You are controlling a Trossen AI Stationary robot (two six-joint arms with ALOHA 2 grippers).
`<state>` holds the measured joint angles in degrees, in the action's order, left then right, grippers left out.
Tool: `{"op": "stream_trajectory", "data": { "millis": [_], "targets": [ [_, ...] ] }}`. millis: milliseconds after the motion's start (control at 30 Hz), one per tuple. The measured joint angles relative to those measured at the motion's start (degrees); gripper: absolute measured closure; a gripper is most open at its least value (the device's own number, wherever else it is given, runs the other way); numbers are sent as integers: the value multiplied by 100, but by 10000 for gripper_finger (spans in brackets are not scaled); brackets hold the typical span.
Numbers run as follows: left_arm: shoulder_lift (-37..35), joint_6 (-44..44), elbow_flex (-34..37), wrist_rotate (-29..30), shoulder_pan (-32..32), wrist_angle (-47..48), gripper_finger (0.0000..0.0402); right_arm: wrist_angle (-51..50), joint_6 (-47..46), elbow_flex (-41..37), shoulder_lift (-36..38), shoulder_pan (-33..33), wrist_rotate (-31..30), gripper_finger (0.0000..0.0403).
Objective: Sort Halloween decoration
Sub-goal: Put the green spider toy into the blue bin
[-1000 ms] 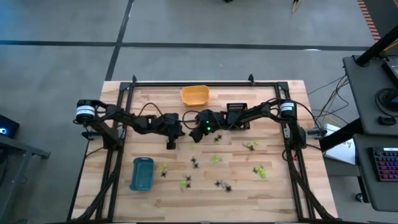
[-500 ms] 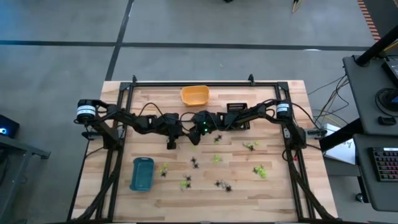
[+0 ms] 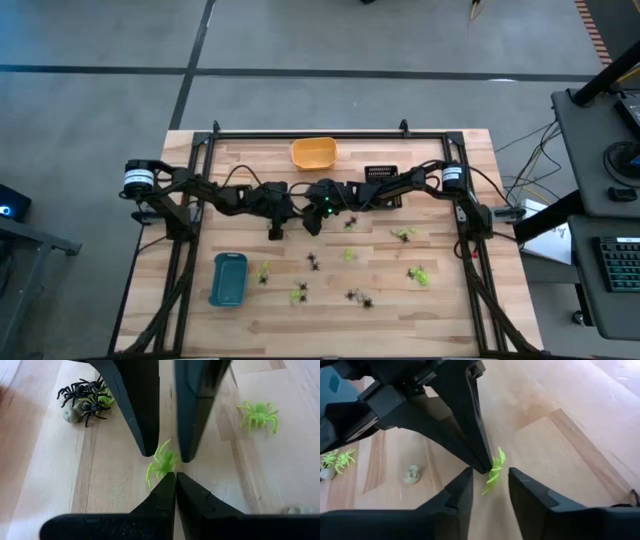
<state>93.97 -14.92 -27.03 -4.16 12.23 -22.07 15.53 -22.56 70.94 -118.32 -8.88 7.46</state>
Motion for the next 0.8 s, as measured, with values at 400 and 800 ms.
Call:
{"op": "stream_trajectory", "data": {
  "millis": [400, 800],
  "targets": [
    [-7, 8, 4, 6, -2, -24, 401, 0, 238, 0, 0, 0, -6, 393],
    [-297, 442, 22, 23, -9, 187, 401, -26, 327, -7, 83, -2, 141, 394]
  ]
}}
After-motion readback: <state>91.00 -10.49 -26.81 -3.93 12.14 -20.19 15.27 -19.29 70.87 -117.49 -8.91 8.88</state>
